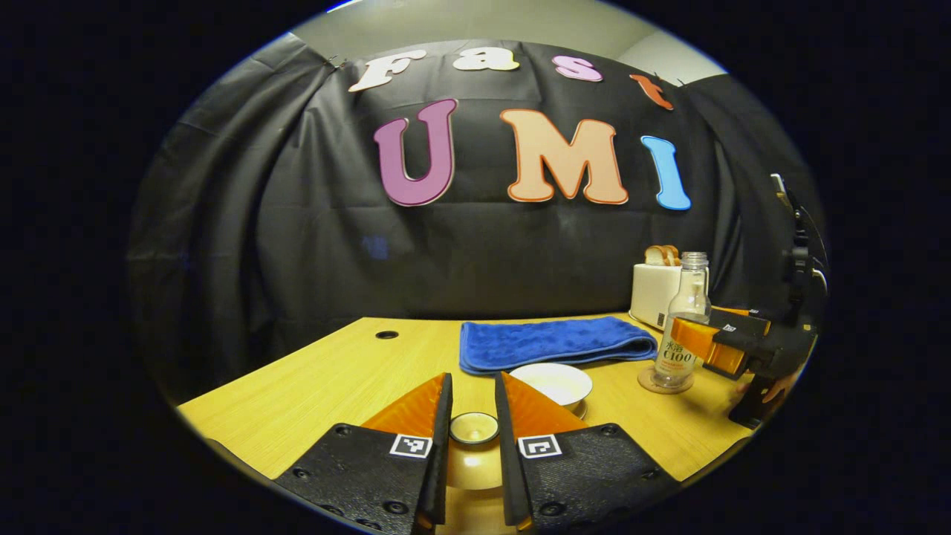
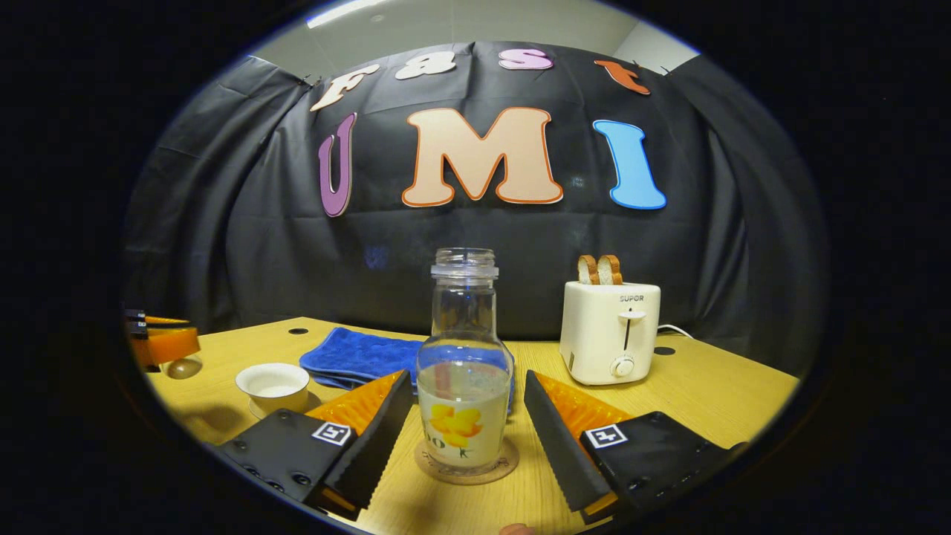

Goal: Open the teacup lid with one hand, grasp the water bottle and pour water into the teacup with the other hand; after pouring, place the water bottle on the coaster and then close the teacup lid.

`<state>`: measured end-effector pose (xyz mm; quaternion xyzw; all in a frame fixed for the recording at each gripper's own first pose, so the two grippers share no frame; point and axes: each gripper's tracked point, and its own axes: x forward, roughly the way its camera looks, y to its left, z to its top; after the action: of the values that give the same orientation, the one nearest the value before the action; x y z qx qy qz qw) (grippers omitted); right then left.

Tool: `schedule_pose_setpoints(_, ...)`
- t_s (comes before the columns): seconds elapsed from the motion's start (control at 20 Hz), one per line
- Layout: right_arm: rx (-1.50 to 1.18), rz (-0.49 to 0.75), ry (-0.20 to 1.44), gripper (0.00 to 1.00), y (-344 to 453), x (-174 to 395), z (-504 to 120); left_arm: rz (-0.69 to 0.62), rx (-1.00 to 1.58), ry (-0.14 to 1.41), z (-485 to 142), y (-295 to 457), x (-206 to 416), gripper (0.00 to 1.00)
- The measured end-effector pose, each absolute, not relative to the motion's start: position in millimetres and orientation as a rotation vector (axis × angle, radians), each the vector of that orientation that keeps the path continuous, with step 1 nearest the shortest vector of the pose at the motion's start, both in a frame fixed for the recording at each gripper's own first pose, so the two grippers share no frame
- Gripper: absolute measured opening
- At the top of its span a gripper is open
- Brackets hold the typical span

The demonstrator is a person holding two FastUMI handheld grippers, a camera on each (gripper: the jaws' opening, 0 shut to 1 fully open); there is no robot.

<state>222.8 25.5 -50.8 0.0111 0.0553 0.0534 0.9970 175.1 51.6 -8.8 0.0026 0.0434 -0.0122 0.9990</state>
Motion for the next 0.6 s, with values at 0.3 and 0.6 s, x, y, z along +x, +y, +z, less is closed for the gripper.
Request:
schedule_pose_setpoints(0.3,0.007,0.129,0.093,1.0,23,197,-45,-0.099,0.01,0.121,-18,17,213,0.28)
schedule_pose_setpoints(0.6,0.013,0.156,0.103,0.97,20,178,-44,-0.103,-0.007,0.153,-28,10,239,0.28)
